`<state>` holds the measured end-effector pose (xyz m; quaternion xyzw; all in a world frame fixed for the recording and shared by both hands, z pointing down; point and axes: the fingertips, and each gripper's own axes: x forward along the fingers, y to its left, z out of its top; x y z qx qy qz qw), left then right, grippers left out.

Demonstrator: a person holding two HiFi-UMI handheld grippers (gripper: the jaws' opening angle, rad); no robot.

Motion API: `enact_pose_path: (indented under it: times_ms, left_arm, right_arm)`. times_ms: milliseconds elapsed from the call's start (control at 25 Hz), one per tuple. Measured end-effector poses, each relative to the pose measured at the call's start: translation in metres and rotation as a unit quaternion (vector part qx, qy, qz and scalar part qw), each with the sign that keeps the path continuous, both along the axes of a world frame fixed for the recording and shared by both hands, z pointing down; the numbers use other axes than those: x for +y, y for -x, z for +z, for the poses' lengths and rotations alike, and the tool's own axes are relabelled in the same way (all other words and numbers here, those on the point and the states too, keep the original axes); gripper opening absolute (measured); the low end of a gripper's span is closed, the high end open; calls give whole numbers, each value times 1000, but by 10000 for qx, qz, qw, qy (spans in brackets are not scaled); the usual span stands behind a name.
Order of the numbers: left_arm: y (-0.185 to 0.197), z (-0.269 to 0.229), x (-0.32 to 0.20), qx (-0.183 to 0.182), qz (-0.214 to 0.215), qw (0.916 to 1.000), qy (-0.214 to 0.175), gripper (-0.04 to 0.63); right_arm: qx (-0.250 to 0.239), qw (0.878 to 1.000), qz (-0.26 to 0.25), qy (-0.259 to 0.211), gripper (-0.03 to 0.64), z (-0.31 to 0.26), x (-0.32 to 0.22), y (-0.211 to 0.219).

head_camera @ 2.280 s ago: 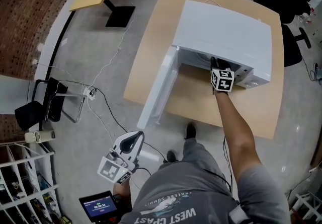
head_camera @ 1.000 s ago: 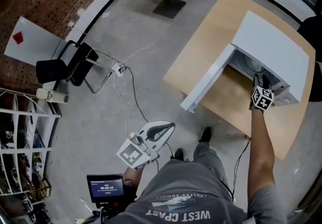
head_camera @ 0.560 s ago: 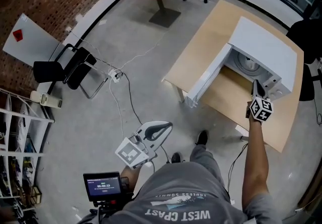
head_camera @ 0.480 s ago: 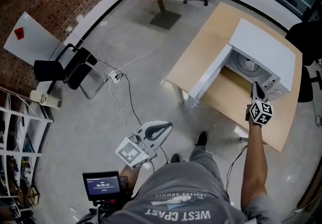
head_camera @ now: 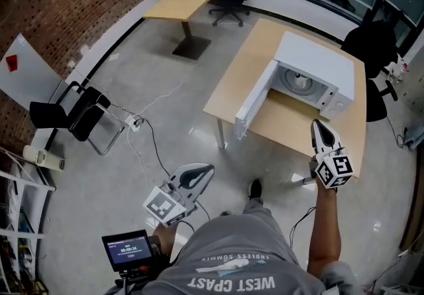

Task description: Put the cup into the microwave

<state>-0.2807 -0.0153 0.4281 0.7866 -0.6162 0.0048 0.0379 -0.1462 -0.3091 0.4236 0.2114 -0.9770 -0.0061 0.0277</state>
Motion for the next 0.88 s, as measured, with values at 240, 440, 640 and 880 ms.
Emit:
enact_pose_path:
  times_ms: [240,440,640,880]
  left_arm:
    - [-31,3,9,48,564,9983,-138,21]
    - [-67,-5,7,53,1118,9934,-233,21]
    - [-94,-13,4,63,1500,9883,-260,21]
    - [-146,-11,23,40,1855,9825,-188,21]
  right_arm:
    - [200,9992,-55,-348,18,-35,85,-49]
    - [260,9987,163,-407,18,-63,140,-99]
    - [263,9976,437,-467,18,-86,180,-140]
    - [271,9962,691,-466,18,-88,226,-191]
